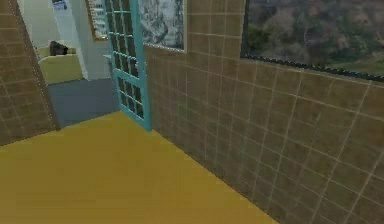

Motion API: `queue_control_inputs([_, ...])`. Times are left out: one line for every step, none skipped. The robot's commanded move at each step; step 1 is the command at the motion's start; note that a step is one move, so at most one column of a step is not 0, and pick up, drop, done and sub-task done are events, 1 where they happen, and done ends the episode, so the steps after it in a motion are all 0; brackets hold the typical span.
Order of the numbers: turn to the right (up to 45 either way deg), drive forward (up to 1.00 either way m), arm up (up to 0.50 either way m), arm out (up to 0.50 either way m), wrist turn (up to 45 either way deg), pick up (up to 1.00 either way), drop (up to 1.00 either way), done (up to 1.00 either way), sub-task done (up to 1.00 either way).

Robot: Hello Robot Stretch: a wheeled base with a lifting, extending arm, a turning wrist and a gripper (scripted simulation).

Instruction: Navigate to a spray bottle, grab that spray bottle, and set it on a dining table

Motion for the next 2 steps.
queue_control_inputs([-36.0, 0.00, 0.00, 0.00, 0.0, 0.00, 0.00, 0.00, 0.00])
queue_control_inputs([0.0, 0.65, 0.00, 0.00, 0.0, 0.00, 0.00, 0.00, 0.00])
